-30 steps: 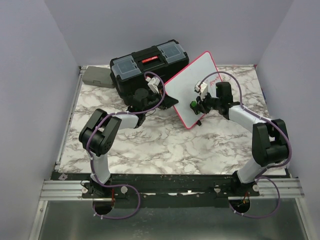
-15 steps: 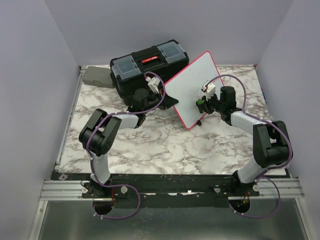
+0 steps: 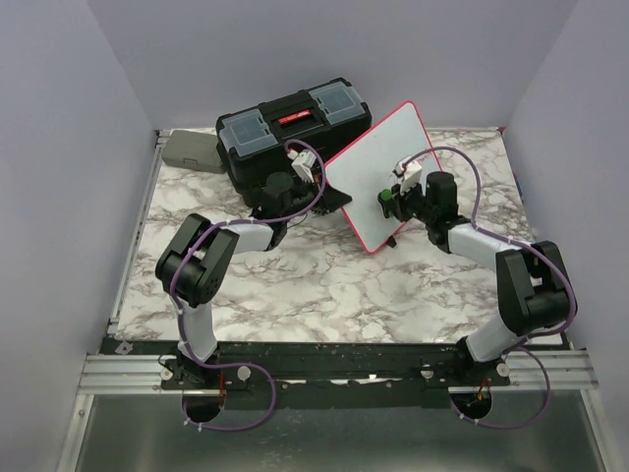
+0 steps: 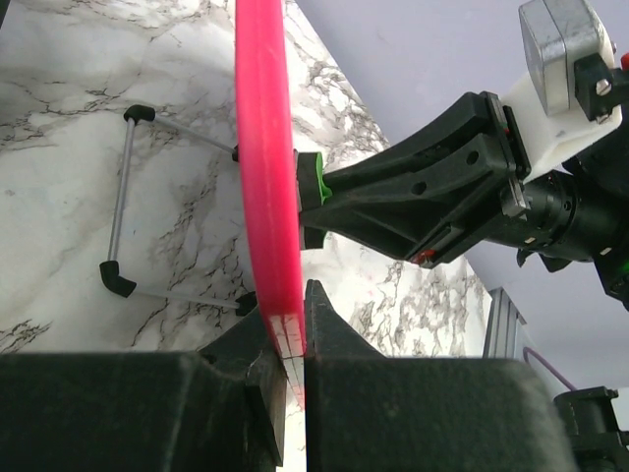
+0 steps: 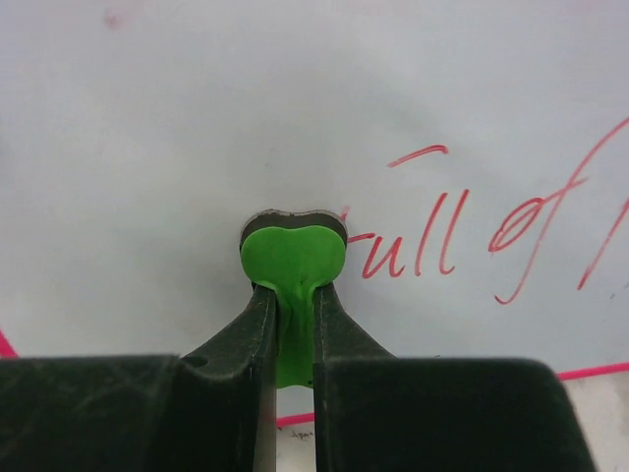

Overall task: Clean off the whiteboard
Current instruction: Erase the whiteboard at the whiteboard stand.

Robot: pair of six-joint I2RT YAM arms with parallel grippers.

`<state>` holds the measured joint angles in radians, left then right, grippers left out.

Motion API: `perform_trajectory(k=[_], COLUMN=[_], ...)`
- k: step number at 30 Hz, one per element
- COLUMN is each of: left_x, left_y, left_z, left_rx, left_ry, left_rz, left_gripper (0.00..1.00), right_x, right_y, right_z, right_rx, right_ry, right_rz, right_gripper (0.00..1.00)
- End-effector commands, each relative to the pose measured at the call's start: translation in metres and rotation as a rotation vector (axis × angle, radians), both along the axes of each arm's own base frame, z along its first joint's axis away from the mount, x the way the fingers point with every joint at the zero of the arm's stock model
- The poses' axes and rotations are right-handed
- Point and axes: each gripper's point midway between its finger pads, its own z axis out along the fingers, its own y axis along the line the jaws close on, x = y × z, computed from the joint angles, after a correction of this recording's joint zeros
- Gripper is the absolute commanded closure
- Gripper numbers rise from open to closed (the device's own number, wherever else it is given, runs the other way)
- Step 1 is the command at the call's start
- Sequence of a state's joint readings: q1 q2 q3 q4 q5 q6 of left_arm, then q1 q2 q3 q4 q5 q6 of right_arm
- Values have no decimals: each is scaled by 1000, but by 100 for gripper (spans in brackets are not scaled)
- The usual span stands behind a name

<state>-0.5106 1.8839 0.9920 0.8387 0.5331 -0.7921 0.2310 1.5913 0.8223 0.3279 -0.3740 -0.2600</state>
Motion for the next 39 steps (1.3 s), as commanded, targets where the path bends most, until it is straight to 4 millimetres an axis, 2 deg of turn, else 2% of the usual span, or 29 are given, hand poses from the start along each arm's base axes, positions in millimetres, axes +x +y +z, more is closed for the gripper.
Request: perform_trajectory(k=[1, 8, 10, 15, 18, 23, 25, 27, 28, 30, 32, 35, 39], left_x=[-40, -41, -40, -40, -40, -40, -40, -40, -40, -39, -40, -39, -40], left_y=[-31, -31, -31, -32, -32, -32, -32, -33, -33, -33, -32, -32, -33], left_z=[14, 14, 15, 14, 14, 13, 12, 12, 12, 13, 13, 13, 13], left_rx=[-43, -42, -43, -47, -49, -50, -54, -56, -55, -54, -51, -49, -49], left_ry=[-3, -5, -6, -4, -5, -3, -2, 0, 1, -1, -2, -1, 2], left_rz=[-202, -202, -201, -204, -204, -202, -202, -203, -204, -204, -203, -202, -204], left_gripper=[100, 100, 100, 100, 100, 100, 100, 100, 100, 100, 100, 100, 100], right_x=[31, 26, 13, -37, -57, -63, -59, -51, -39, -28, -9, 10, 20], right_y=[-29, -39, -31, 6, 22, 32, 34, 33, 30, 18, -2, -27, -43], right_z=[24, -9, -21, -43, -43, -30, -15, 1, 17, 34, 50, 50, 37], right_rx=[26, -93, -126, -132, -84, -28, 0, 58, 84, 139, 184, 166, 100], right_ry=[-121, -16, 47, 213, 246, 164, 80, -11, -104, -204, -263, -264, -232], right_rz=[-265, -228, -105, 290, 432, 463, 446, 357, 288, 147, -38, -212, -302], right_gripper=[99, 99, 99, 99, 99, 99, 99, 99, 99, 99, 99, 100, 99])
